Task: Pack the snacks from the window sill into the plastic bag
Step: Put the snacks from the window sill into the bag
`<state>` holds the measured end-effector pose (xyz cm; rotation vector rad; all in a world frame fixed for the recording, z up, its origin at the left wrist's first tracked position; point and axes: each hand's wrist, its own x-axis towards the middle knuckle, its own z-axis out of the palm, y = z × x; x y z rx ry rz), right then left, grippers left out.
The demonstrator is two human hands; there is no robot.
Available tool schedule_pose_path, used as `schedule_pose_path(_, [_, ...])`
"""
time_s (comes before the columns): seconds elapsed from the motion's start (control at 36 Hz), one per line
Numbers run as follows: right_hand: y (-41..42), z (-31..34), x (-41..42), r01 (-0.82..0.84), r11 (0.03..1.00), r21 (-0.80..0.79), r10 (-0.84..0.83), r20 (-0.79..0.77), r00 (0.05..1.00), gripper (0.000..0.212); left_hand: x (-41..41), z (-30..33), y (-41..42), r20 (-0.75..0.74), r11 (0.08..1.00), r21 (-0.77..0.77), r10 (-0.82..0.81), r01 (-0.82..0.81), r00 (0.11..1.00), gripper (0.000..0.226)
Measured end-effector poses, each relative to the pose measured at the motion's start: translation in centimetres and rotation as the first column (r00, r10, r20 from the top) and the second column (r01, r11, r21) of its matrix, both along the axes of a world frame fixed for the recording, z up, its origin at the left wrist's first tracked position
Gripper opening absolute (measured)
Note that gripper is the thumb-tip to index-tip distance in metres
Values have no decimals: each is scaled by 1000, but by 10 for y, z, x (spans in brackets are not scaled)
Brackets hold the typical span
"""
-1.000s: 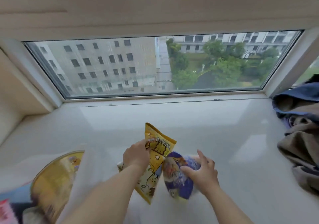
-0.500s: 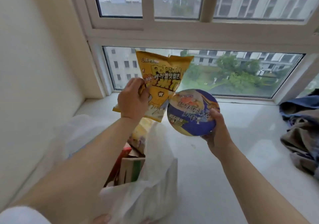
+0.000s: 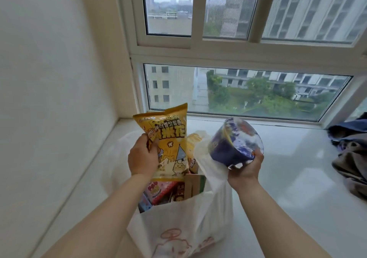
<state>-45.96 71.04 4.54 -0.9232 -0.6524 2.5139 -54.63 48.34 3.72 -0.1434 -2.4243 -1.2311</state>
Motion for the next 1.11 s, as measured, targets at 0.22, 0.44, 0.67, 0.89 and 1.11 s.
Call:
schedule_pose_path(0.22, [11,40,9,200,953,-227,-238,-152,959,35,-4,28,24,-78,986,93,-134,141,988,18])
schedule_pose_path(0.44, [31,38,21,253,938,-234,-295,-165,941,36,7,6,35,367,797,-286,-421,531,829,29])
schedule_pose_path(0.67, [47,40,26,310,912,-269,-356,-141,924,38,-15,64,35,522,501,-554,-413,665,746,25])
schedule_pose_path(0.89, [61,34,21,318,905,-284,-364,-129,922,43,-5,97,55,343,242,-879,-278,411,897,24])
schedule_pose_path(1.11, [62,37,14,281,914,-293,-328,-126,936,42,14,111,62,-72,186,-982,-483,22,872,64])
